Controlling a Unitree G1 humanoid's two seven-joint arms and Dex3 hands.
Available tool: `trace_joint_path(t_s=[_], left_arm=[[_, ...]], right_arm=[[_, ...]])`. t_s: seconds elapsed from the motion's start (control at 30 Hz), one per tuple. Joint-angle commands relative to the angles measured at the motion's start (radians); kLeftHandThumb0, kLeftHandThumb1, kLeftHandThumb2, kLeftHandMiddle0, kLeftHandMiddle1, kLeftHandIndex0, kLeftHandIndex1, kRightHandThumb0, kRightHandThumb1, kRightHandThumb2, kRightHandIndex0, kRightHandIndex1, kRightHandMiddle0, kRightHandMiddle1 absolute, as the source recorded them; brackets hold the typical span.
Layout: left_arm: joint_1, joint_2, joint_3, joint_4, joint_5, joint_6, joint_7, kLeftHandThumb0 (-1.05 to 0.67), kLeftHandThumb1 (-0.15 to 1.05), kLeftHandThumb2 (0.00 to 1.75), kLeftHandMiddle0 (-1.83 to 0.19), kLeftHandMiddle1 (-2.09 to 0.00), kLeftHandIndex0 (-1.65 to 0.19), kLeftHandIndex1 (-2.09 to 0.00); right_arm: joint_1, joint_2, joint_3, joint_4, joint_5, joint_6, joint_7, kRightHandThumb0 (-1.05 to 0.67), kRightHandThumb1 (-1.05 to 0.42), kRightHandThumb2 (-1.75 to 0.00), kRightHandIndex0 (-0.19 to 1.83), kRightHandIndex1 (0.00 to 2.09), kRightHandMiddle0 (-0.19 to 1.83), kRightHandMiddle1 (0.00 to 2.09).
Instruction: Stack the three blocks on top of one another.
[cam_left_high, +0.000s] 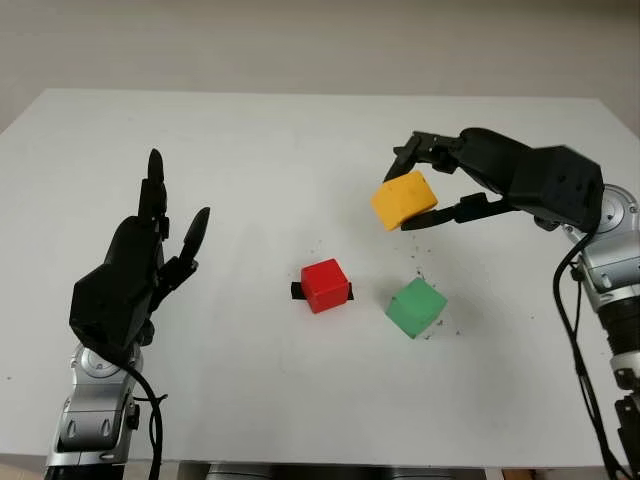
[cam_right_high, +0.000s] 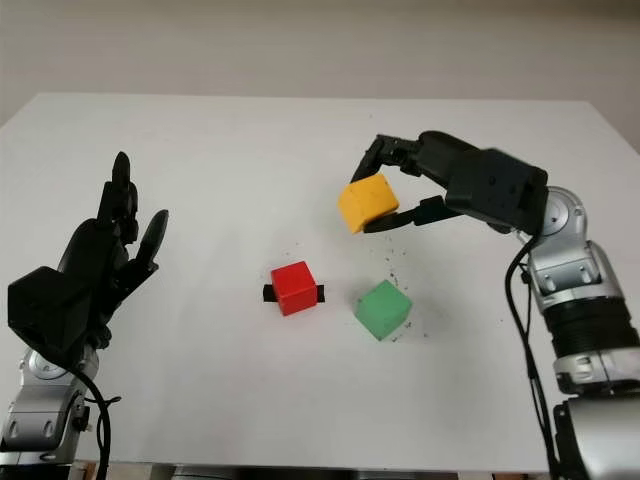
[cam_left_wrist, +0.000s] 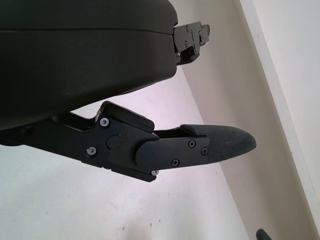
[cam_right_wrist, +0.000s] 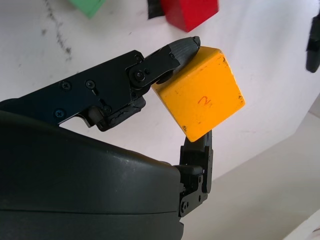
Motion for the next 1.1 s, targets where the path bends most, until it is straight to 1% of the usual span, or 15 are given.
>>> trace_joint_path(t_s=[0.0,0.17,0.27,0.47,0.57,0.67,0.77,0.93,1.07], left_arm=[[0.01,-0.003,-0.006,-0.016,0.006,-0.014,0.007,-0.71,1.05,0.49,0.19,-0.03,0.19,0.0],[0.013,-0.002,-0.014,-0.014,0.025,-0.029,0.01,-0.7,1.05,0.5,0.19,-0.03,0.19,0.0],[0.015,-0.004,-0.016,-0.021,0.032,-0.026,0.014,-0.69,1.05,0.5,0.19,-0.03,0.19,0.0],[0.02,-0.007,-0.025,-0.043,0.036,-0.013,0.015,-0.69,1.05,0.48,0.19,-0.02,0.19,0.0],[0.02,-0.013,-0.029,-0.051,0.04,-0.009,0.018,-0.69,1.05,0.47,0.19,-0.01,0.19,0.0],[0.02,-0.014,-0.031,-0.053,0.042,-0.009,0.017,-0.7,1.05,0.47,0.19,-0.02,0.19,0.0],[0.021,-0.014,-0.032,-0.055,0.042,-0.012,0.016,-0.7,1.05,0.47,0.19,-0.01,0.19,0.0],[0.02,-0.016,-0.031,-0.058,0.042,-0.008,0.02,-0.69,1.05,0.46,0.19,-0.01,0.19,0.0],[0.021,-0.013,-0.032,-0.062,0.052,-0.004,0.023,-0.7,1.05,0.47,0.19,-0.01,0.19,0.0]], right_arm=[[0.027,0.011,-0.008,-0.092,0.016,0.066,0.01,-0.45,-0.97,-0.05,0.23,0.06,0.2,1.73],[0.035,0.01,0.016,-0.228,0.023,0.237,0.065,-0.45,-0.96,-0.05,0.23,0.06,0.21,1.74],[0.025,0.008,0.037,-0.281,0.005,0.316,0.081,-0.47,-0.95,-0.05,0.25,0.07,0.26,1.73],[-0.006,-0.003,0.104,-0.328,-0.057,0.417,0.118,-0.47,-0.93,-0.05,0.29,0.08,0.3,1.7],[-0.019,0.006,0.118,-0.324,-0.071,0.427,0.129,-0.43,-0.93,-0.05,0.28,0.07,0.29,1.68],[-0.03,0.021,0.121,-0.298,-0.072,0.419,0.129,-0.43,-0.94,-0.05,0.27,0.07,0.28,1.69],[-0.039,0.036,0.127,-0.26,-0.077,0.391,0.121,-0.45,-0.94,-0.05,0.28,0.07,0.28,1.71],[-0.052,0.055,0.141,-0.238,-0.104,0.385,0.106,-0.48,-0.94,-0.05,0.28,0.07,0.26,1.7],[-0.053,0.068,0.141,-0.213,-0.113,0.341,0.095,-0.49,-0.94,-0.05,0.28,0.07,0.27,1.7]])
